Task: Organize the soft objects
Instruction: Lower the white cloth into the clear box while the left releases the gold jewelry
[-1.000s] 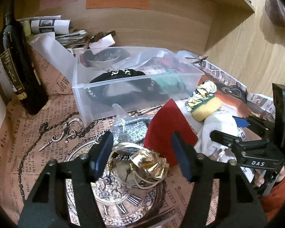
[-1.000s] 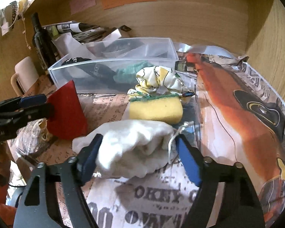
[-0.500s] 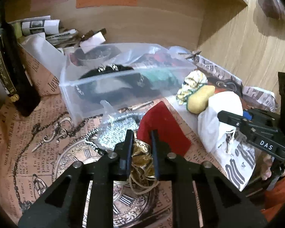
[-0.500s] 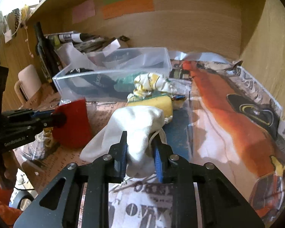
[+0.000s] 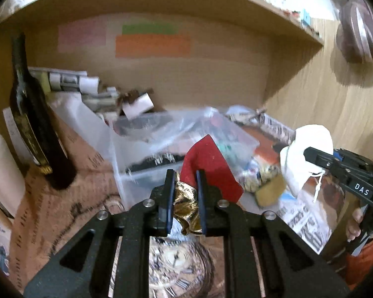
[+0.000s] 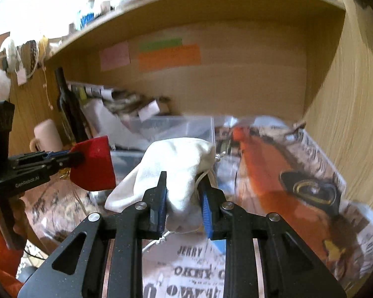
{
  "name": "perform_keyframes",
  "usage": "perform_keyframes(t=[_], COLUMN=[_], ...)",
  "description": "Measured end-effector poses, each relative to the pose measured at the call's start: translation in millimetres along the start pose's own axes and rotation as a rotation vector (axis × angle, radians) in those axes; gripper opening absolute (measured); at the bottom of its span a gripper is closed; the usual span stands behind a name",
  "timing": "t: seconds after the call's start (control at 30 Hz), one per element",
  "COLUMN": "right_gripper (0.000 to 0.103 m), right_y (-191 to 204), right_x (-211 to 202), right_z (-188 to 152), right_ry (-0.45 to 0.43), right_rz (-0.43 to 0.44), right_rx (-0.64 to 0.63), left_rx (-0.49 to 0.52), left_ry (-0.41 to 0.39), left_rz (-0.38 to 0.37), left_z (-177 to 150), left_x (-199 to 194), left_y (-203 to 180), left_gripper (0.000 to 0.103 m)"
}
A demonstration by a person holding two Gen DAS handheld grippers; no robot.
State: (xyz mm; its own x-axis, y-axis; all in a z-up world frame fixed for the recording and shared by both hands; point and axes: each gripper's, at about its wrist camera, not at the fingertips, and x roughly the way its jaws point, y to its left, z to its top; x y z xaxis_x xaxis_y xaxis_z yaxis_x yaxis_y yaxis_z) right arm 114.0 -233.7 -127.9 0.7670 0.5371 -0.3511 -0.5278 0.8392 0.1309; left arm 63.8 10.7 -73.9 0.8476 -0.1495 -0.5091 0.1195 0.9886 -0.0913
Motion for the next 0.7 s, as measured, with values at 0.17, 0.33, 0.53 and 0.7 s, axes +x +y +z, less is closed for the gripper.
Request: perform_keyframes(t=[0.17, 0.33, 0.53, 0.7], right_gripper=[0.021, 0.022, 0.022, 0.022], right_y=[1, 6, 14, 20], right_x=[-2, 5, 27, 49], right_z=[20, 36, 54, 62], right_ry=[-0.071, -0.118, -0.138, -0.123], right_rz=[-0.003, 0.004, 0.014, 0.015], right_rx=[-0.012, -0.025, -0.046, -0.066], left_rx=[-0.008, -0.033, -0.044, -0.068], left_ry=[-0.078, -0.120, -0.161, -0.151], left_rz=[0.035, 0.058, 0.100, 0.114], left_z=[21, 38, 56, 64], left_x=[-7, -7, -1, 16], left_y=[7, 19, 29, 38], left_gripper=[0.016, 0.016, 0.016, 0.016])
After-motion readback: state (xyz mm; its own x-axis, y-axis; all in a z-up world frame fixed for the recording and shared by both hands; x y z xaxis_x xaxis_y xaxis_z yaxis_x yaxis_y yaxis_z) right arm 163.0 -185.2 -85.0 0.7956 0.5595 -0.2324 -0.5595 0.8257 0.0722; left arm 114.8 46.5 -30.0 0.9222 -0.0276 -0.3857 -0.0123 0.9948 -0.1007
